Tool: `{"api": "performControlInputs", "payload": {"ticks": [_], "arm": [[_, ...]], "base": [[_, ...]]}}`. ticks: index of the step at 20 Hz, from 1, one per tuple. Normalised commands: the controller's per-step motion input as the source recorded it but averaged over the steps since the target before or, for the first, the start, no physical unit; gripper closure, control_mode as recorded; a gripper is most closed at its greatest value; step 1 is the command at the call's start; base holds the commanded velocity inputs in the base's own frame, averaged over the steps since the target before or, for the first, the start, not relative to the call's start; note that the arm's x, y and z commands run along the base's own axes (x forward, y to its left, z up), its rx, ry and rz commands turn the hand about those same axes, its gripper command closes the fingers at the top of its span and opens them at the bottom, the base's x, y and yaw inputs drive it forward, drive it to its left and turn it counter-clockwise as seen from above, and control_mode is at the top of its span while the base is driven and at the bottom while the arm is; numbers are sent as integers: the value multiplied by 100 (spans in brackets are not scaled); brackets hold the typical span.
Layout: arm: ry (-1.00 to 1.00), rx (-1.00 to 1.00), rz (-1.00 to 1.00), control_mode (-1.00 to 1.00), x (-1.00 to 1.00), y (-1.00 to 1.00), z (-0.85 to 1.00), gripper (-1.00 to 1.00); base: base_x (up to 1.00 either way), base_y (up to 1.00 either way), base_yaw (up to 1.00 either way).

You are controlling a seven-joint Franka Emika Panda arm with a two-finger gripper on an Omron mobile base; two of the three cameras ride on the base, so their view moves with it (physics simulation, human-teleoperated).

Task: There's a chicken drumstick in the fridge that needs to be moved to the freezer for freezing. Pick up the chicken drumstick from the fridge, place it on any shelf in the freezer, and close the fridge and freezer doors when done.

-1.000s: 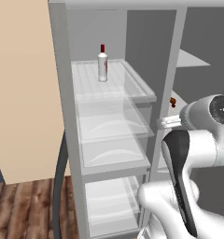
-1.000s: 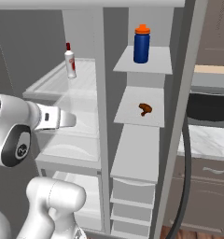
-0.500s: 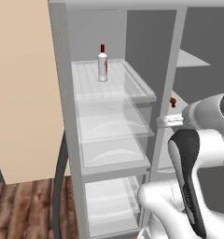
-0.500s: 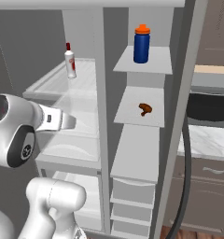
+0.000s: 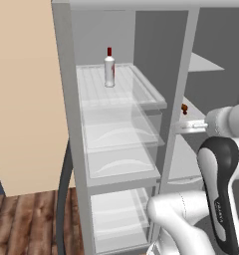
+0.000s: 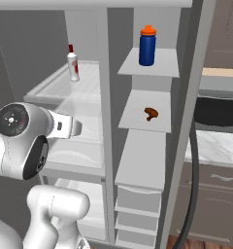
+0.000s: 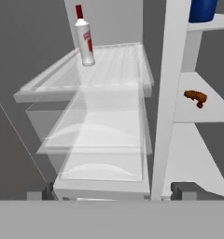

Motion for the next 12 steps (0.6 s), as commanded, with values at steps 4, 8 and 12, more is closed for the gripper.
{"api": "performControlInputs", "payload": {"ticks": [4, 8, 12], "arm": [[-12, 3, 6, -100, 0, 2, 0, -100], [-8, 0, 0, 100, -3, 7, 0, -100], [0, 0, 0, 100, 0, 0, 0, -100]], "base": [[0, 0, 0], [-7, 0, 0], [-44, 0, 0]]}}
